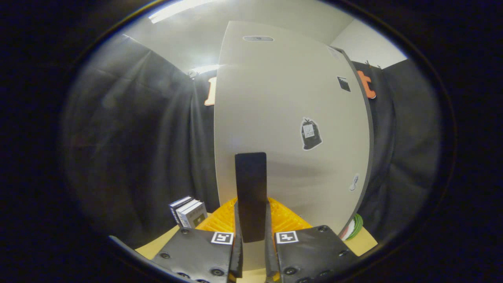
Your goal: Open the shoe cabinet door, grab the shoes and put them into the shoe cabinet, then close the shoe cabinet door.
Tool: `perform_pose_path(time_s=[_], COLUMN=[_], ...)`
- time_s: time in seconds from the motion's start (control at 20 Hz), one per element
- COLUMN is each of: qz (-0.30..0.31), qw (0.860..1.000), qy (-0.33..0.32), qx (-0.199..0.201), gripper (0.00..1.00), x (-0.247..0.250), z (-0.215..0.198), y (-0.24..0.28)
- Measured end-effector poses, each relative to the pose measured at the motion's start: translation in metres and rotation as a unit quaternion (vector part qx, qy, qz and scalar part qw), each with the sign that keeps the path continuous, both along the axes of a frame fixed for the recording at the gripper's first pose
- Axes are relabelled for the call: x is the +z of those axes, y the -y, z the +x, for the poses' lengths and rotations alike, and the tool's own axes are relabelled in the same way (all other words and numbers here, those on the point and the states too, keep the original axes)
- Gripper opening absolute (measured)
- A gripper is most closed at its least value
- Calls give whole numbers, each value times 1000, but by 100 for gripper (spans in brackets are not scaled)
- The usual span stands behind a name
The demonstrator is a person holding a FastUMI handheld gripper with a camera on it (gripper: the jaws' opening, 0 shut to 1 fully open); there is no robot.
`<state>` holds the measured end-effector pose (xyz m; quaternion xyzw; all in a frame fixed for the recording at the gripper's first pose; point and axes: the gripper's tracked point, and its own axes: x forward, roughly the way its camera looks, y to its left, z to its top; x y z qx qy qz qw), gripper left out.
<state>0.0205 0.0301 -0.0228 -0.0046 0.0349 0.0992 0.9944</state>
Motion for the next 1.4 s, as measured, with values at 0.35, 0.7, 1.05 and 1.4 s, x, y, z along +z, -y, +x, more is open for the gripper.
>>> perform_pose_path(time_s=[0.35, 0.7, 1.05, 1.4], qz=[2, 2, -8, -15], qw=[999, 999, 1000, 1000], qy=[-8, -7, -18, -16], qx=[49, 44, 10, -20], gripper=[25, 24, 23, 22], x=[5, 8, 10, 12], z=[-32, -45, -66, -65], y=[45, 89, 146, 192])
